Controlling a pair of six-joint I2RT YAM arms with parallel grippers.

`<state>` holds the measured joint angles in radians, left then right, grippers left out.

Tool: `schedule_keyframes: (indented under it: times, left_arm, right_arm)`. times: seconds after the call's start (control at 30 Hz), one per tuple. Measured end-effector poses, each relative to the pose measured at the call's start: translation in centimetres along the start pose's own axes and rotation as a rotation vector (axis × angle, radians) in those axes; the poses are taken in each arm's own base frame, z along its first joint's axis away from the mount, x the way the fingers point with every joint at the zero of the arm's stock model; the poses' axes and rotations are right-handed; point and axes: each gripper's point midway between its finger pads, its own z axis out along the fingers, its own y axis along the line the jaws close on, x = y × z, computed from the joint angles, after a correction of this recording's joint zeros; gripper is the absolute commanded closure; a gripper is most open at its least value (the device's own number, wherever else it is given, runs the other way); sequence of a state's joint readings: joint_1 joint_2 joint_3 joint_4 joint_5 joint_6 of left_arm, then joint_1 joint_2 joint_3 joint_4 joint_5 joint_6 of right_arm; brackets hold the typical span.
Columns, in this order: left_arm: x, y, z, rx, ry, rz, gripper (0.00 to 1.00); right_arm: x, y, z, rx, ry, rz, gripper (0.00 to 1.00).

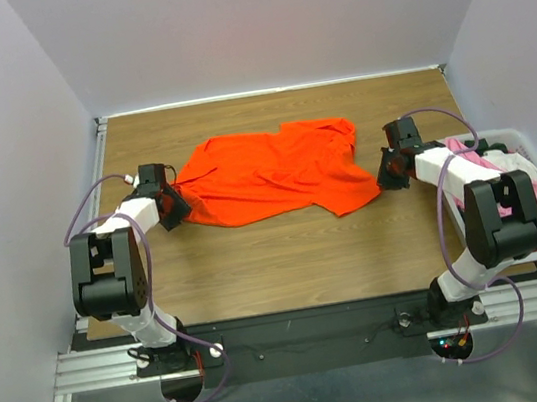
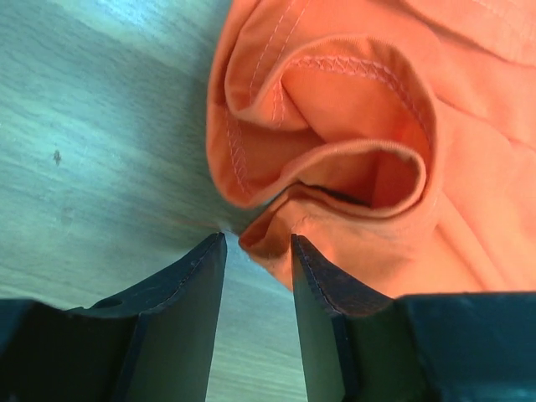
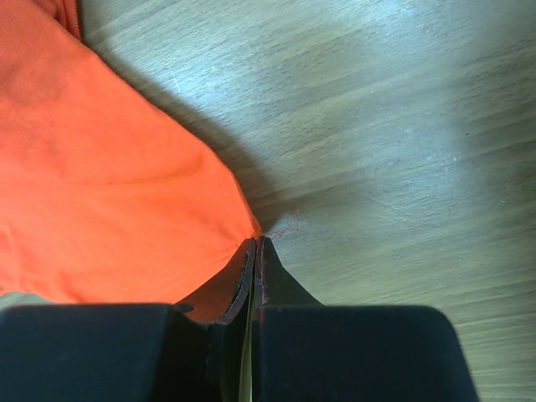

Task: Fold and stack the t-shirts
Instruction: Flatten the tshirt out

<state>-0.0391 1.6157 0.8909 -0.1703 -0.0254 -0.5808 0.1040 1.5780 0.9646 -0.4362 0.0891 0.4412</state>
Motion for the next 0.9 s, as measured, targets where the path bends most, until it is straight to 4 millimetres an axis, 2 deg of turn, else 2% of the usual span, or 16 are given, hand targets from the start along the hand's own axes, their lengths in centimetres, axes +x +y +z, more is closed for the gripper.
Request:
schedule_keyframes:
  times: [0.2,0.27,0.37,0.7,0.8,0.83,0.87,0.9]
  left_arm:
    - [-0.2,-0.15,0.16,0.001,-0.004,0.0,0.59]
    - [-0.27,-0.22,0.15,0.003,-0.006,0.0,0.65]
    - [-0.21,-0.2,0.17,0.002,-0.004,0.001,0.7]
    - [0.07,-0.21,0.5,-0.001,0.004,0.004,0.72]
    - [0.07,-0.21,0.51,-0.001,0.004,0.004,0.82]
    - [0.09,-0.19,0.51,-0.001,0.005,0.005,0.94]
    - [0.1,-0.19,0.51,-0.002,0.005,0.004,1.0]
    - [0.1,-0.19,0.51,-0.001,0.005,0.005,1.0]
  right_arm:
    - [-0.03,0.0,-0.03,0.0,-0.001,0.0,0.99]
    - [-0.02,0.0,-0.03,0.0,-0.001,0.0,0.99]
    - [-0.02,0.0,-0.03,0.0,-0.001,0.0,0.99]
    - [-0.02,-0.01,-0.03,0.0,-0.001,0.0,0.99]
    - [-0.02,0.0,-0.03,0.0,-0.001,0.0,0.99]
    - [-0.03,0.0,-0.05,0.0,-0.002,0.0,0.99]
    - [-0.06,0.01,-0.08,-0.001,-0.003,0.0,0.99]
    - [-0.12,0.04,-0.16,-0.002,-0.005,0.001,0.99]
